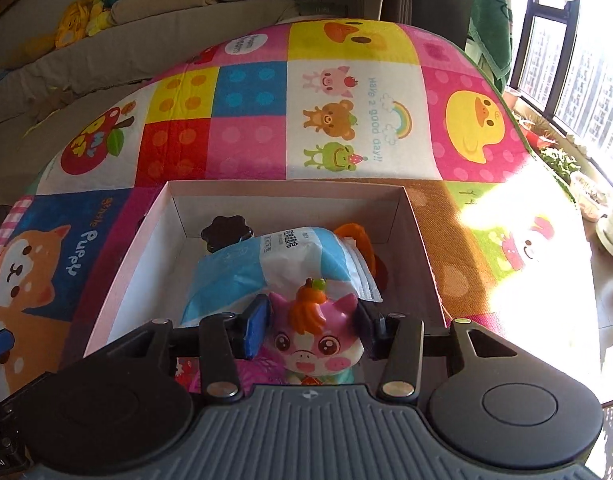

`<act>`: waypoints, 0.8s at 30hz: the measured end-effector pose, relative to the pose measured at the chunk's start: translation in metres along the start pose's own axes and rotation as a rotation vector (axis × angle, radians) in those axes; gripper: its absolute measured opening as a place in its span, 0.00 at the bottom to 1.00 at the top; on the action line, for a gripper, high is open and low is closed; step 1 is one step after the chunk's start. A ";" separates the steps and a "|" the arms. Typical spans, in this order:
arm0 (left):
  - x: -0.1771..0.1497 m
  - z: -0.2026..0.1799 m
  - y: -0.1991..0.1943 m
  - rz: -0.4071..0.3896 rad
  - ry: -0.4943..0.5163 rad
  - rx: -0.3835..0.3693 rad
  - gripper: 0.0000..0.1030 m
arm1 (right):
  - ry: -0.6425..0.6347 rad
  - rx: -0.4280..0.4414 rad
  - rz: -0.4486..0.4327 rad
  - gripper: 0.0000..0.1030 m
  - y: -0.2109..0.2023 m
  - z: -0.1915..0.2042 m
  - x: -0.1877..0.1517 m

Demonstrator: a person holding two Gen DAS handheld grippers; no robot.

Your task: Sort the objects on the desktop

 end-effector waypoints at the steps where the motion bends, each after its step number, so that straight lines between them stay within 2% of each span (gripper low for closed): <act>1: 0.000 0.002 0.000 -0.001 -0.004 0.007 0.97 | -0.018 -0.017 -0.004 0.45 -0.007 0.003 0.004; 3: 0.000 0.006 0.002 0.010 -0.016 0.028 0.98 | -0.032 -0.013 -0.048 0.49 -0.027 0.010 0.017; 6: -0.002 0.009 0.005 0.035 -0.018 0.047 0.98 | -0.024 0.092 -0.082 0.55 -0.045 0.031 0.044; 9: -0.004 0.011 0.006 0.053 -0.017 0.048 0.98 | -0.070 0.209 -0.023 0.55 -0.027 0.073 0.066; 11: -0.005 0.012 0.007 0.066 -0.019 0.051 0.99 | -0.123 0.229 0.026 0.55 -0.003 0.103 0.074; 14: -0.008 0.014 0.009 0.079 -0.025 0.045 0.99 | -0.199 0.170 0.101 0.54 0.049 0.142 0.081; 17: -0.009 0.017 0.013 0.102 -0.046 0.042 0.99 | -0.234 0.093 0.152 0.52 0.089 0.152 0.085; 22: -0.009 0.018 0.013 0.106 -0.055 0.036 0.99 | -0.328 -0.003 0.181 0.50 0.119 0.165 0.086; 24: -0.010 0.018 0.013 0.107 -0.055 0.034 0.99 | -0.354 -0.011 0.210 0.36 0.125 0.169 0.083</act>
Point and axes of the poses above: each gripper's, at about its wrist camera, not at the fingertips, and y roughly the way its jaws point, z to its left, x to its top, the point moved 6 cm from there along y, roughly the way its jaws point, and after that the axes turned 7 degrees about x, right-handed, at the moved point
